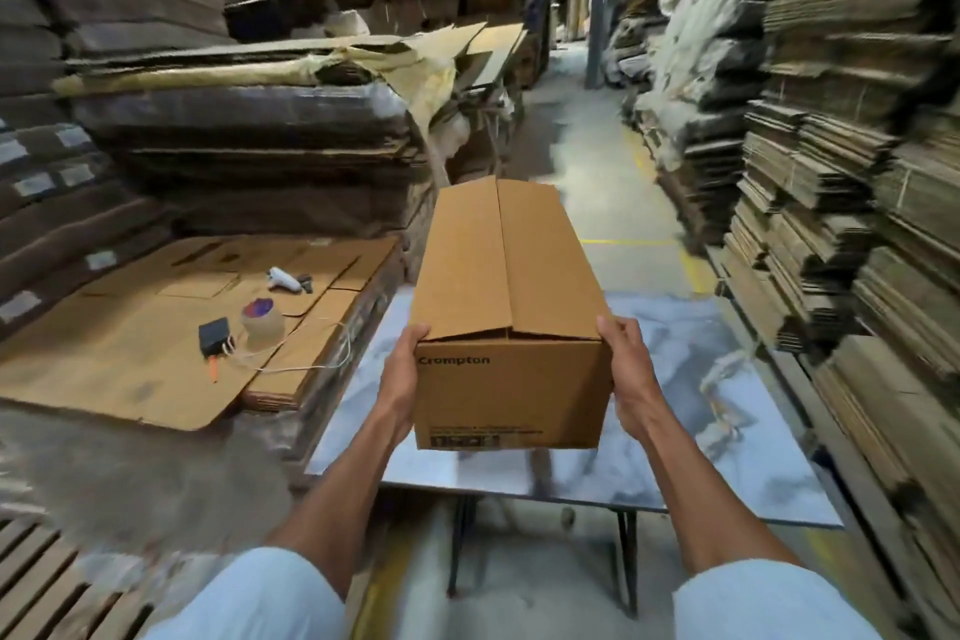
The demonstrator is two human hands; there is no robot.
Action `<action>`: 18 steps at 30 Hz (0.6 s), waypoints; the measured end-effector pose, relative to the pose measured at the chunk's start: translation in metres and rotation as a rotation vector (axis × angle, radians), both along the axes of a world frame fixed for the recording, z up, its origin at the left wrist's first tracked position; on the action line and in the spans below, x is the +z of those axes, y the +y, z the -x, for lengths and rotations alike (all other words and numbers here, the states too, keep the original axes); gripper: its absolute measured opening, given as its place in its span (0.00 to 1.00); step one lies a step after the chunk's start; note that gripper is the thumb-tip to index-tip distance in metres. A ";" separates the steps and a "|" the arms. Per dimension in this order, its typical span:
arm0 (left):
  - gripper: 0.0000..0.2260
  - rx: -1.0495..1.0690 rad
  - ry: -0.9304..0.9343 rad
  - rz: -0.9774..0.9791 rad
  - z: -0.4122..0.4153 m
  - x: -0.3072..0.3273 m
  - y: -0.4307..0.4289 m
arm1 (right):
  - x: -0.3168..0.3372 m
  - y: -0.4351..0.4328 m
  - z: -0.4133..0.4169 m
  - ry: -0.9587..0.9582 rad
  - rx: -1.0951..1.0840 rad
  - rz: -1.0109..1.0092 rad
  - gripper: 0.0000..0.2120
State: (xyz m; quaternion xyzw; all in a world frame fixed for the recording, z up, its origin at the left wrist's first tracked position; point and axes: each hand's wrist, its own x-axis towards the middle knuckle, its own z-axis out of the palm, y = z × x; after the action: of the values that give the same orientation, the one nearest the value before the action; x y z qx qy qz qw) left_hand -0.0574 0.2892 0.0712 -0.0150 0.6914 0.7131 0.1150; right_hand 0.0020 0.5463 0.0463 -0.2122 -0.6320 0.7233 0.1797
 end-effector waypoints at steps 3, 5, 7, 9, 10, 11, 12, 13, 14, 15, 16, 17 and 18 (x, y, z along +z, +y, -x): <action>0.18 -0.014 -0.066 0.021 0.020 -0.020 0.031 | -0.023 0.030 0.005 -0.046 -0.009 0.019 0.11; 0.20 -0.037 -0.092 0.057 0.033 -0.036 0.043 | -0.047 0.044 0.011 -0.080 -0.012 0.031 0.13; 0.19 -0.025 -0.124 0.054 0.040 -0.054 0.052 | -0.071 0.055 0.015 -0.120 0.010 0.042 0.17; 0.18 -0.039 -0.161 0.059 0.040 -0.076 0.054 | -0.087 0.055 0.016 -0.163 0.019 0.011 0.17; 0.17 -0.061 -0.176 0.054 0.040 -0.091 0.053 | -0.092 0.054 0.015 -0.184 0.027 -0.017 0.16; 0.19 -0.092 -0.186 0.043 0.038 -0.101 0.052 | -0.097 0.051 0.015 -0.194 0.049 -0.054 0.17; 0.22 -0.115 -0.194 0.028 0.038 -0.113 0.050 | -0.101 0.049 0.013 -0.207 0.075 -0.103 0.19; 0.26 -0.129 -0.205 0.022 0.037 -0.121 0.048 | -0.104 0.047 0.012 -0.209 0.101 -0.156 0.20; 0.28 -0.141 -0.187 0.040 0.038 -0.127 0.048 | -0.106 0.046 0.011 -0.216 0.113 -0.200 0.21; 0.30 -0.144 -0.151 0.098 0.039 -0.129 0.047 | -0.109 0.046 0.010 -0.223 0.116 -0.232 0.22; 0.34 -0.164 -0.086 0.183 0.038 -0.128 0.047 | -0.109 0.045 0.008 -0.247 0.115 -0.288 0.27; 0.40 -0.198 -0.003 0.285 0.037 -0.126 0.047 | -0.110 0.046 0.006 -0.263 0.110 -0.382 0.34; 0.46 -0.240 0.102 0.380 0.037 -0.126 0.048 | -0.110 0.048 0.005 -0.282 0.120 -0.547 0.43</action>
State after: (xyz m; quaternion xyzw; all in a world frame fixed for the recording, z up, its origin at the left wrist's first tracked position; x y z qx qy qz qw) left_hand -0.0940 0.3368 -0.0545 0.0820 0.8151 0.5510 0.1589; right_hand -0.0028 0.5940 -0.0634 -0.2167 -0.8332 0.4993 0.0976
